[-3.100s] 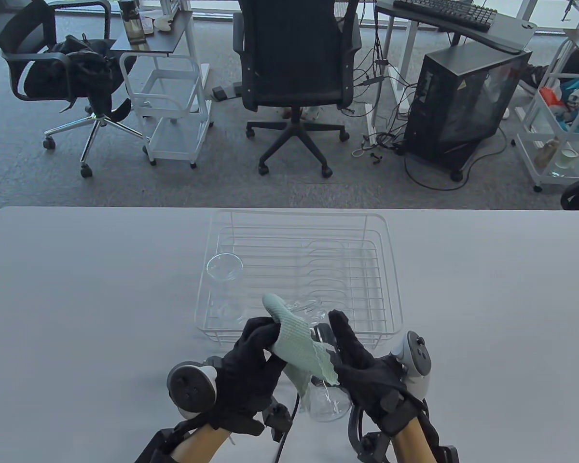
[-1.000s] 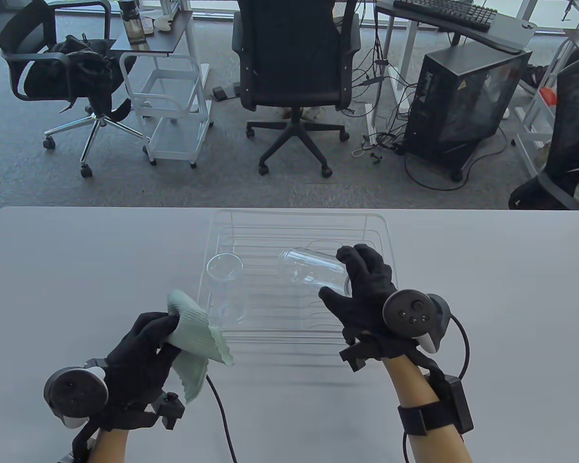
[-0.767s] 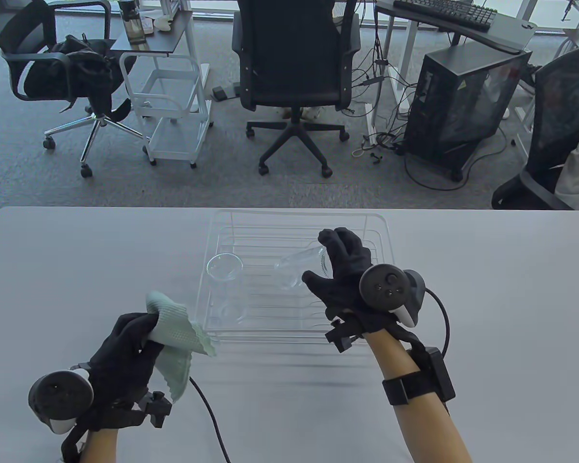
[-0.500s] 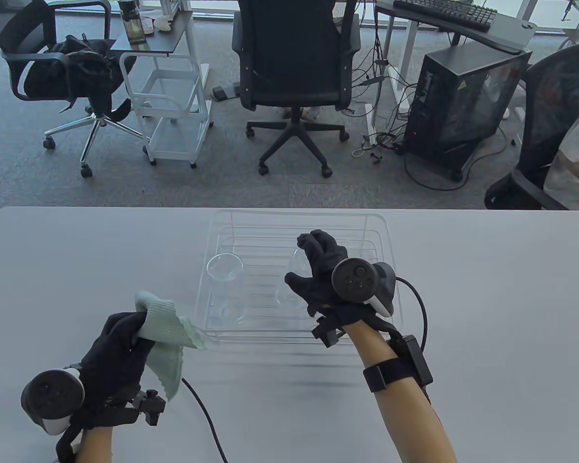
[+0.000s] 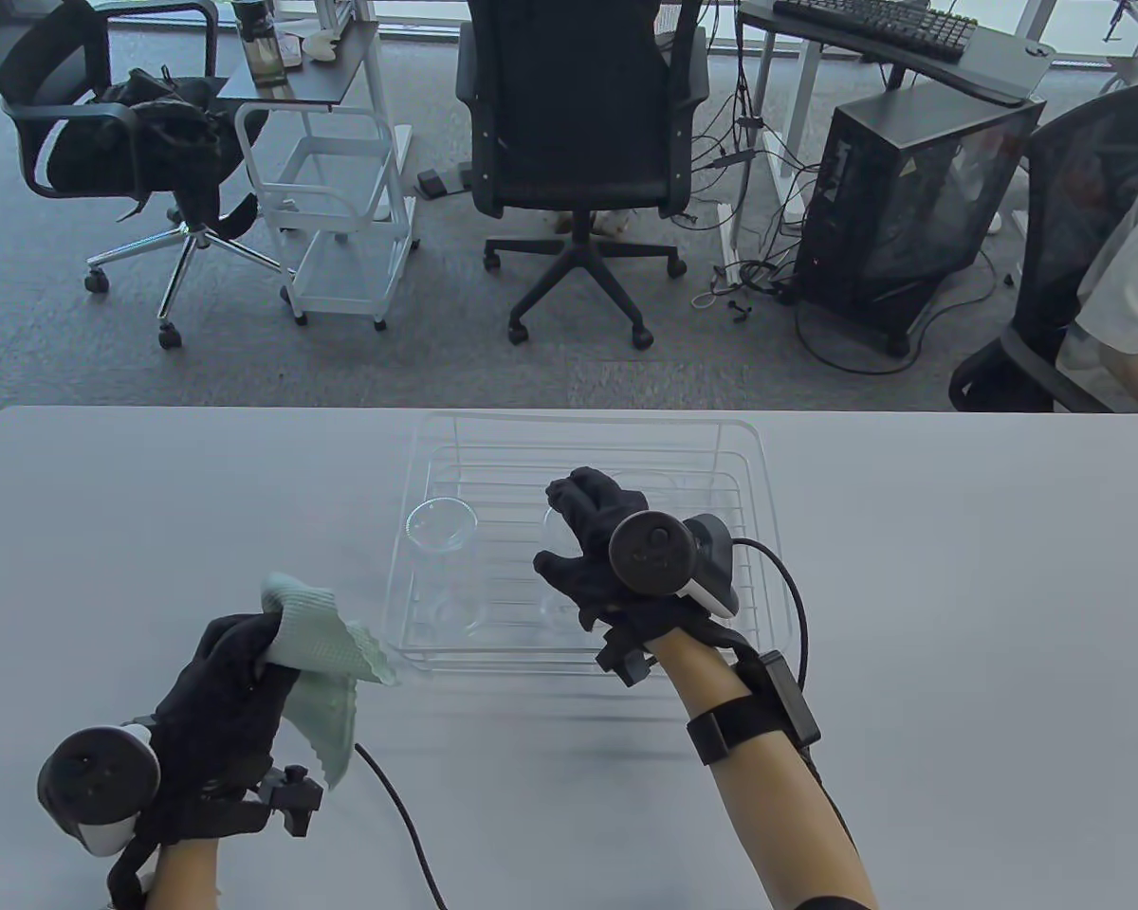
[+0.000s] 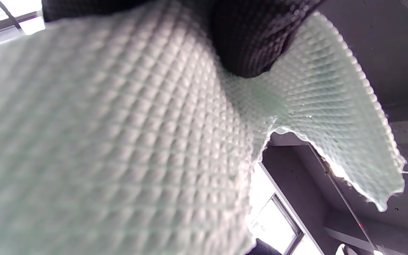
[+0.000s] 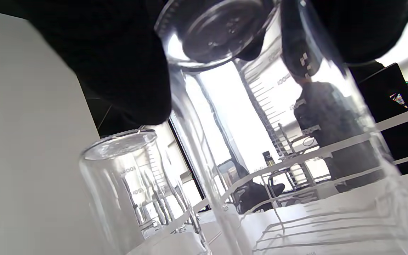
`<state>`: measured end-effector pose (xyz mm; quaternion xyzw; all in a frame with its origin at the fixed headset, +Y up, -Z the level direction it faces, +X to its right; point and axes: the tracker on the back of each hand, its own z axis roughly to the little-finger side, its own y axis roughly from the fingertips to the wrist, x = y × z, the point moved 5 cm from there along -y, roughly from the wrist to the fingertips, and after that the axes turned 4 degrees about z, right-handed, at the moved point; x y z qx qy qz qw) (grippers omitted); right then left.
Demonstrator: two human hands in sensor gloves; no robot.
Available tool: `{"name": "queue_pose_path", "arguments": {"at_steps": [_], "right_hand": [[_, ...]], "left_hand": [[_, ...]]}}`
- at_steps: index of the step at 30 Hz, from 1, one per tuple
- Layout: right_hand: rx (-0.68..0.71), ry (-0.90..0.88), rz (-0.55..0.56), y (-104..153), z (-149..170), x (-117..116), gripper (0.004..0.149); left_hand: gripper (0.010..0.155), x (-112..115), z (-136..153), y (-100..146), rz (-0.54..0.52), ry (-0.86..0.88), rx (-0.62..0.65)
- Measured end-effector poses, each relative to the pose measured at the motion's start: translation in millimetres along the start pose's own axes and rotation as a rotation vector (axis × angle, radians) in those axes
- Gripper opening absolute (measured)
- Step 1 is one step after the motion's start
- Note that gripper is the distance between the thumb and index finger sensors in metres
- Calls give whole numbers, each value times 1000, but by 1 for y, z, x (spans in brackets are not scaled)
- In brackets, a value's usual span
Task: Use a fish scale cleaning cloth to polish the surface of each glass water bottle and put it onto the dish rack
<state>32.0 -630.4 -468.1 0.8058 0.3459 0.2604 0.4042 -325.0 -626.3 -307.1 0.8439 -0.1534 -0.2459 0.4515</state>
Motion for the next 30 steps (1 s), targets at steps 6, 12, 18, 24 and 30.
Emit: {"name": "queue_pose_path", "arguments": {"at_steps": [6, 12, 18, 24, 30], "right_hand": [[19, 17, -15, -1, -3, -7, 73], [7, 7, -31, -1, -1, -10, 74], [-6, -2, -83, 1, -1, -10, 74], [-41, -72, -68, 11, 10, 8, 82], [-111, -148, 17, 32, 37, 46, 80]], "left_hand": [[39, 2, -1, 0, 9, -18, -2], [39, 6, -1, 0, 24, -42, 2], [39, 4, 4, 0, 14, -26, -19], [39, 5, 12, 0, 15, -20, -52], [40, 4, 29, 1, -20, -9, -144]]}}
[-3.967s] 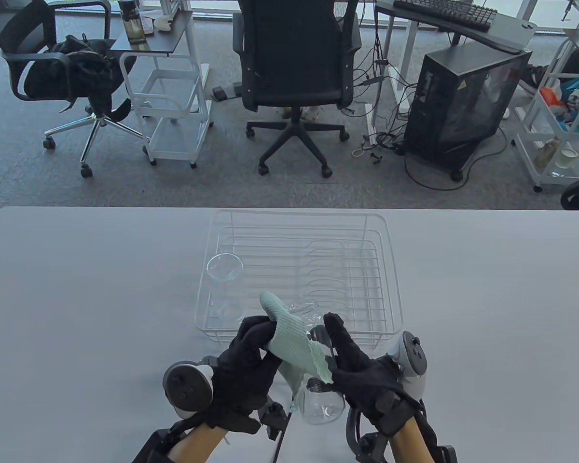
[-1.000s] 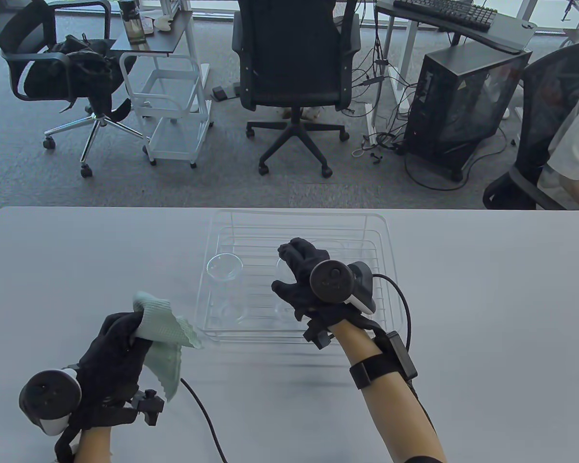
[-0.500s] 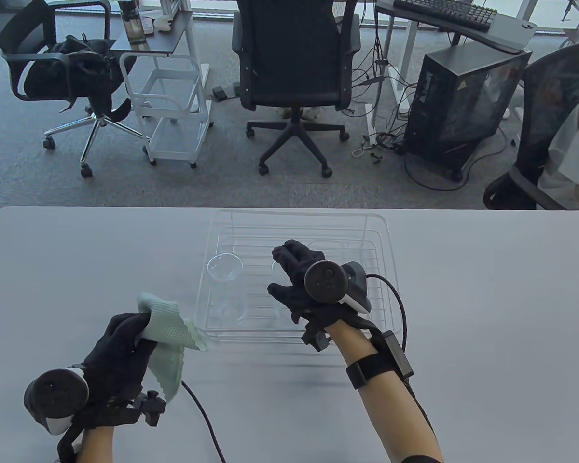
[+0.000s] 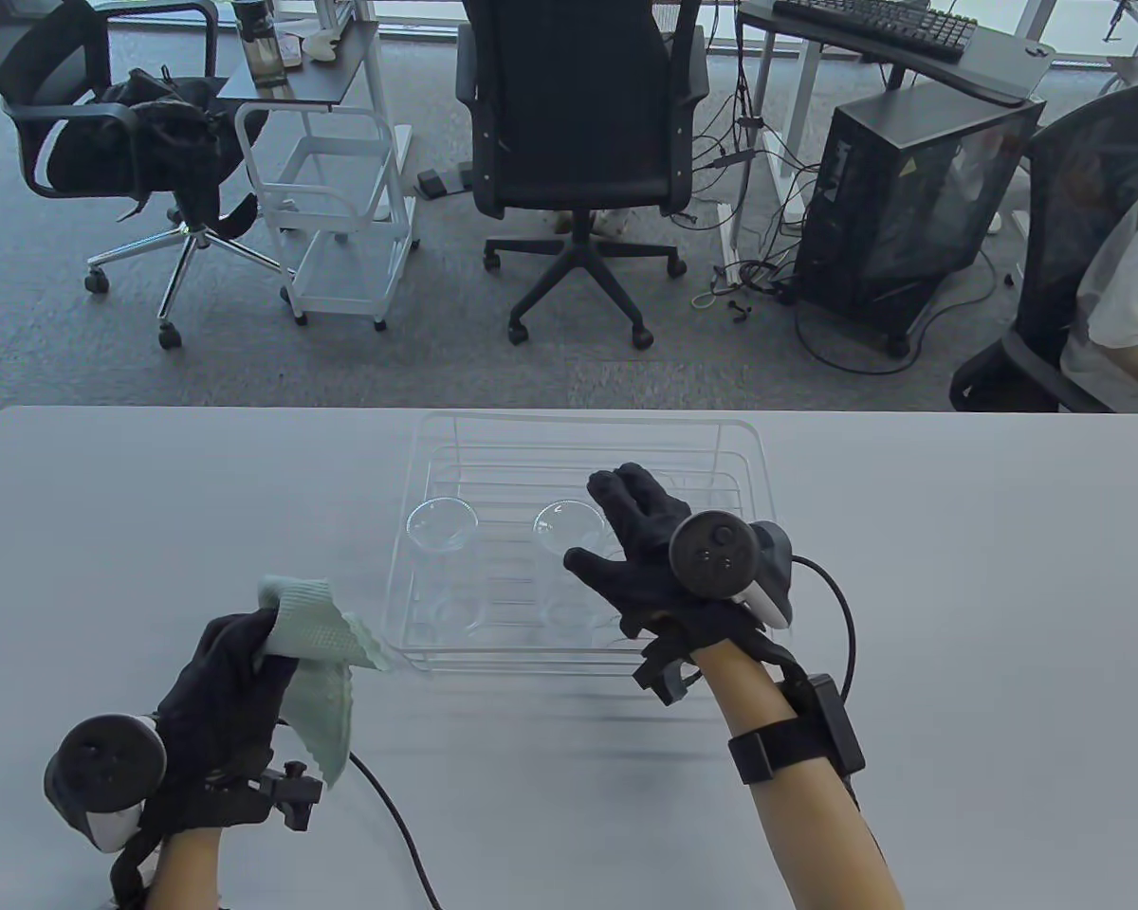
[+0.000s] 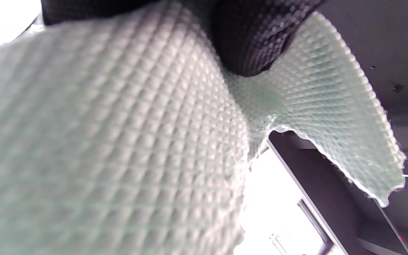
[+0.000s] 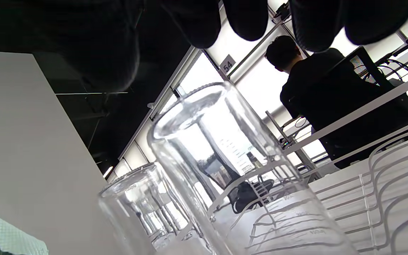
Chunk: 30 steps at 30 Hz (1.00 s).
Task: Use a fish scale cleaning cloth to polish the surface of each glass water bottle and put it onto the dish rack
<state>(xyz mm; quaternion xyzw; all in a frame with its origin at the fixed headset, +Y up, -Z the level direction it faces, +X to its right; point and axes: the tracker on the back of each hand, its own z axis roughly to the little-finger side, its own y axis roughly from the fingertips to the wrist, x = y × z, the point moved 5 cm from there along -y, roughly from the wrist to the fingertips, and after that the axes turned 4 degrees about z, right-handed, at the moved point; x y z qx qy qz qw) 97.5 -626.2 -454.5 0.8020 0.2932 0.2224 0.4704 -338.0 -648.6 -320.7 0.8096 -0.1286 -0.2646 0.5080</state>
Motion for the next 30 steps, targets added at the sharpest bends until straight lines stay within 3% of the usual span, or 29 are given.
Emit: {"name": "queue_pose_path", "arguments": {"at_steps": [5, 11, 16, 18, 20, 22, 26, 30], "right_hand": [[-66, 2, 45, 24, 23, 34, 79], [-155, -2, 116, 57, 52, 67, 77], [-238, 6, 156, 87, 74, 87, 77], [-266, 10, 173, 99, 81, 95, 78], [-315, 6, 166, 112, 89, 102, 78], [-366, -3, 159, 129, 100, 109, 78], [-413, -10, 195, 157, 116, 119, 77], [-399, 11, 234, 179, 129, 115, 76]], "left_hand": [[40, 1, 20, -4, -31, 3, -116], [40, 3, 62, -7, -88, -4, -349], [43, 15, 73, -14, -79, -79, -406], [53, 24, 74, -18, -13, -103, -393], [71, 34, 78, -19, 91, -124, -396], [79, 40, 86, -18, 217, -174, -409], [81, 34, 90, -18, 253, -252, -391], [80, 33, 89, -18, 298, -306, -374]]}}
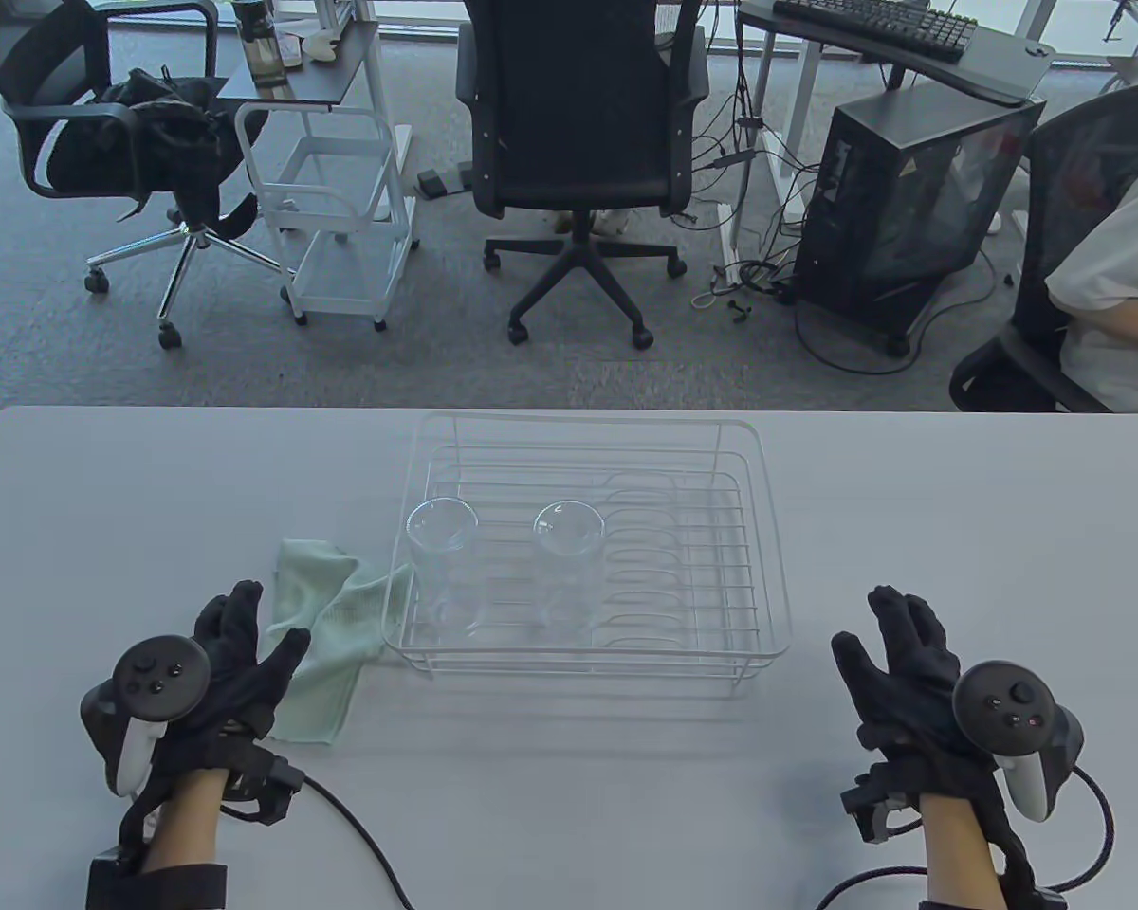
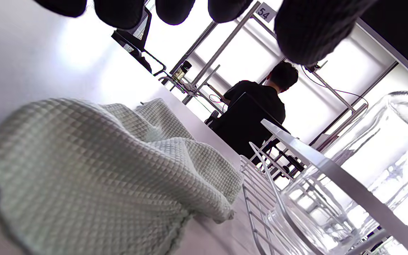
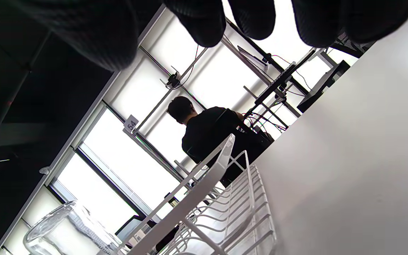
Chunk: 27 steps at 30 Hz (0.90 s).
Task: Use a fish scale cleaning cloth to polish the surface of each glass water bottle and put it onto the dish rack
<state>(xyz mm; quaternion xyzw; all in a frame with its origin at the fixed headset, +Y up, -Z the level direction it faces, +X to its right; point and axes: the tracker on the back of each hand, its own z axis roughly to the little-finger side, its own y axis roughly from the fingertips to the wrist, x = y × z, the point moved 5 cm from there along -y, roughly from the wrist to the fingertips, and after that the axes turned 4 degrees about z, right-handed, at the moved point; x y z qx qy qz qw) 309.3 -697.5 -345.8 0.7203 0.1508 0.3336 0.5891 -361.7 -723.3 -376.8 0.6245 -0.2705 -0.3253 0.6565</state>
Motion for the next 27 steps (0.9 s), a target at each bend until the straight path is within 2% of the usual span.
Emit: {"name": "queue_pose_path", "arguments": {"at_steps": [1, 3, 7, 13, 17, 22, 27], "right_hand": [[4, 13, 5, 1, 3, -2, 76], [-8, 67, -63, 0, 4, -6, 76], [43, 131, -52, -1, -5, -5, 75], [70, 219, -68, 1, -11, -8, 74], [100, 343, -92, 3, -11, -17, 74], [125, 489, -147, 1, -10, -30, 75], [17, 575, -293, 3, 3, -41, 78]], "left_hand": [[80, 1, -1, 1, 7, -19, 3], [80, 3, -5, 1, 35, -89, 11], [81, 10, -13, 3, 101, -248, 21], [81, 16, -26, 6, 103, -358, 64], [82, 25, -35, 6, 115, -458, 87], [82, 31, -43, 9, 128, -525, 106], [82, 39, -44, 10, 148, -554, 102]]}}
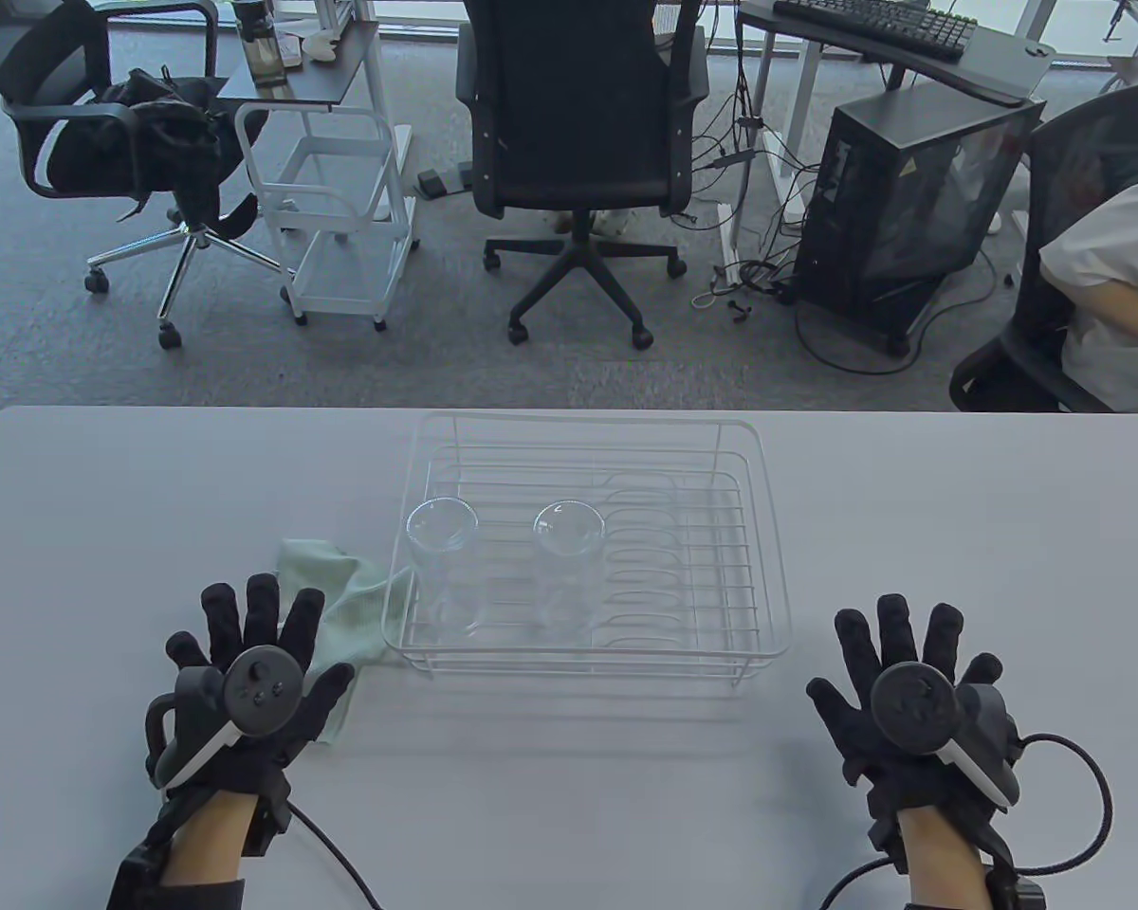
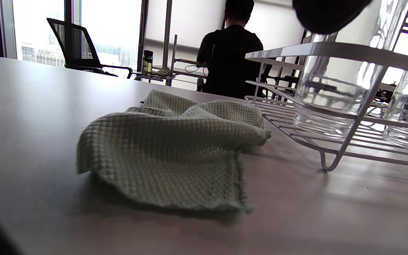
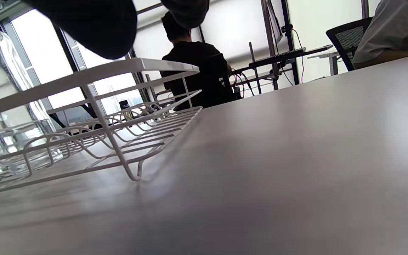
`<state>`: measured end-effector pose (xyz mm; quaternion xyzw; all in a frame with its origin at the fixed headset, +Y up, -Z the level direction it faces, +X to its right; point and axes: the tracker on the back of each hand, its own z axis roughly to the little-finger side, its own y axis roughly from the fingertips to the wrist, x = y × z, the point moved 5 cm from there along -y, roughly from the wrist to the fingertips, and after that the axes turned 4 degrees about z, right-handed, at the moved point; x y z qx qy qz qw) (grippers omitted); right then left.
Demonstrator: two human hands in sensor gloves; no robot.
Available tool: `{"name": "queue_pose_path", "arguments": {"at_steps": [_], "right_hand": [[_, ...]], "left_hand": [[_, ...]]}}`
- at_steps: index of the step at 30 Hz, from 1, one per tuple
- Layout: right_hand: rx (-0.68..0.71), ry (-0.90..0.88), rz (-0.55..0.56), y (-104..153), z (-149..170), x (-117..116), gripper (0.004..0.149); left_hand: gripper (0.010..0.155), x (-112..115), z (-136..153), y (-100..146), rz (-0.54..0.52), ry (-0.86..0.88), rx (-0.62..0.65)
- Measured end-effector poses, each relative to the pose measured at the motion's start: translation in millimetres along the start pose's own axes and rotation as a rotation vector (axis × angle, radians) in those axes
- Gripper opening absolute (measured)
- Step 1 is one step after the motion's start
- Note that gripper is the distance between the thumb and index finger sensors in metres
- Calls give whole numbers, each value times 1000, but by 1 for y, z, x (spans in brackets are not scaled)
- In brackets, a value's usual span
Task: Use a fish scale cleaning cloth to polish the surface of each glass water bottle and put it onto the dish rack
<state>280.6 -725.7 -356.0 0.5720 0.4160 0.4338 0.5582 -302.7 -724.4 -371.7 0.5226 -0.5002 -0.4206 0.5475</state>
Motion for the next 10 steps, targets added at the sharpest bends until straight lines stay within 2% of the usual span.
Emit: {"name": "queue_pose_path", "arguments": {"at_steps": [4, 10], "right_hand": [[-34, 59, -89, 1, 3, -8, 79], [-42, 35, -95, 1, 2, -10, 78]], "left_hand": [[81, 7, -3, -1, 35, -38, -9], [80, 10, -7, -2, 40, -76, -3]]}}
